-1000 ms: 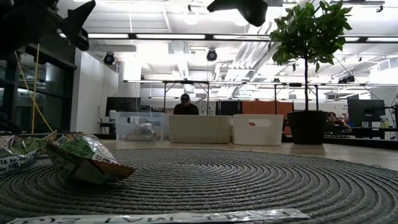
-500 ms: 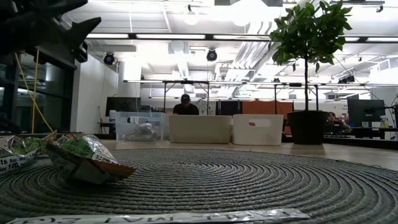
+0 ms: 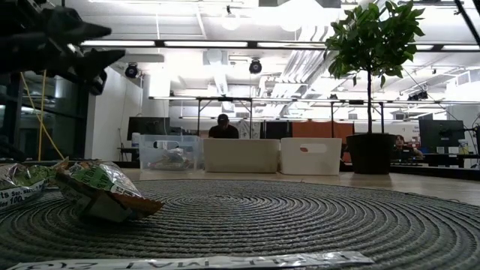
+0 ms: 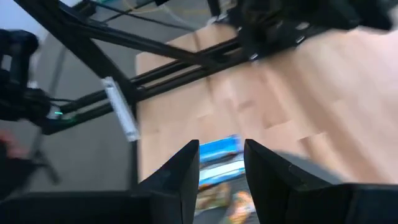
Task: Pick and place Granola Bars by type
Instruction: Put the orange granola bar into the white bin
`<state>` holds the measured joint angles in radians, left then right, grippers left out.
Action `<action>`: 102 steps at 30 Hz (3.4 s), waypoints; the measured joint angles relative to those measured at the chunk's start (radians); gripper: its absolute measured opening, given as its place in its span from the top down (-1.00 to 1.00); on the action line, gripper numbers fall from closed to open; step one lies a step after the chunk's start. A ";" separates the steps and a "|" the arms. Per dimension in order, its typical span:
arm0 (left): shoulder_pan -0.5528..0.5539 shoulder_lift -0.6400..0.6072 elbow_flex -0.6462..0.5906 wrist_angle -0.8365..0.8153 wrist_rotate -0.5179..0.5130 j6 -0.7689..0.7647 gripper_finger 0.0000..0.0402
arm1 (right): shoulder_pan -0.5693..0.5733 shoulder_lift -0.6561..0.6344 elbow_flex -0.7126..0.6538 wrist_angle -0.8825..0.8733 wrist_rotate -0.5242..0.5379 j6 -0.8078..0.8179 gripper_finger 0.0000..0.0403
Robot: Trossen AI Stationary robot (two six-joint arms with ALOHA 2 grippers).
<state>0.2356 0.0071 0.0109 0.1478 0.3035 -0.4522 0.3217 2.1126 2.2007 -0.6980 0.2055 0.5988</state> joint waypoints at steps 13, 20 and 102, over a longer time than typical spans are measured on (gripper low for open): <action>0.000 0.004 0.003 -0.102 -0.001 0.002 0.04 | -0.001 0.163 0.107 -0.097 -0.160 0.450 0.45; 0.000 0.004 0.003 -0.102 -0.001 0.002 0.04 | 0.009 0.213 0.107 -0.120 -0.181 0.451 0.45; 0.000 0.003 0.004 -0.102 -0.002 0.002 0.04 | 0.065 0.474 0.109 -0.184 -0.106 0.448 0.12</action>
<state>0.2352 0.0105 0.0147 0.0453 0.3019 -0.4507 0.3862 2.5863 2.3096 -0.8823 0.0993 1.0470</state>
